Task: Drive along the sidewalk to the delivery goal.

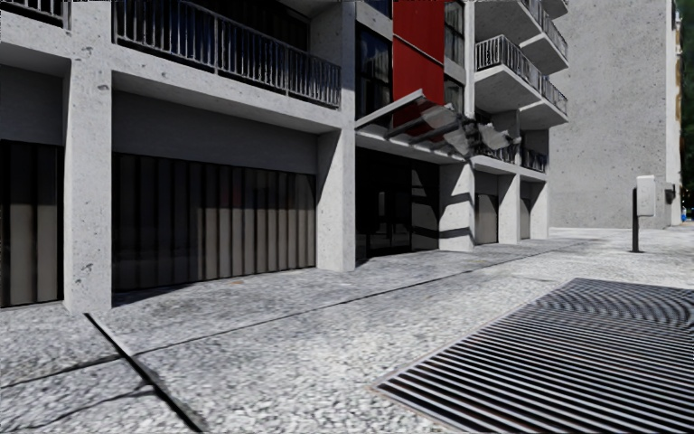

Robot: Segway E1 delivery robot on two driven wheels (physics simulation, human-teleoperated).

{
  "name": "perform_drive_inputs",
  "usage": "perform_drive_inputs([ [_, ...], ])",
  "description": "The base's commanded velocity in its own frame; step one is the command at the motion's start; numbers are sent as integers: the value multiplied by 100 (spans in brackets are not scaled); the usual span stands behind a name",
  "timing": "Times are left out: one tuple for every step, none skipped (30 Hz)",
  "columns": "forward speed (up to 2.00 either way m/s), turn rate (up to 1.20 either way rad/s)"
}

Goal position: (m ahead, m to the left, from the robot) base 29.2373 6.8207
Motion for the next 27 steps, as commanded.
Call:
perform_drive_inputs([
  [200,-61],
  [200,-62],
  [200,-62],
  [200,-62],
  [200,-62],
  [200,-62],
  [200,-62],
  [200,-62],
  [200,-62],
  [200,-62],
  [200,-62],
  [200,-62],
  [200,-62],
  [200,-62],
  [200,-62],
  [200,-62],
  [200,-62],
  [200,-62],
  [200,-62],
  [200,-62],
  [200,-62],
  [200,-62],
  [200,-62],
  [200,-62],
  [200,-61],
  [200,-58],
  [200,-58],
])
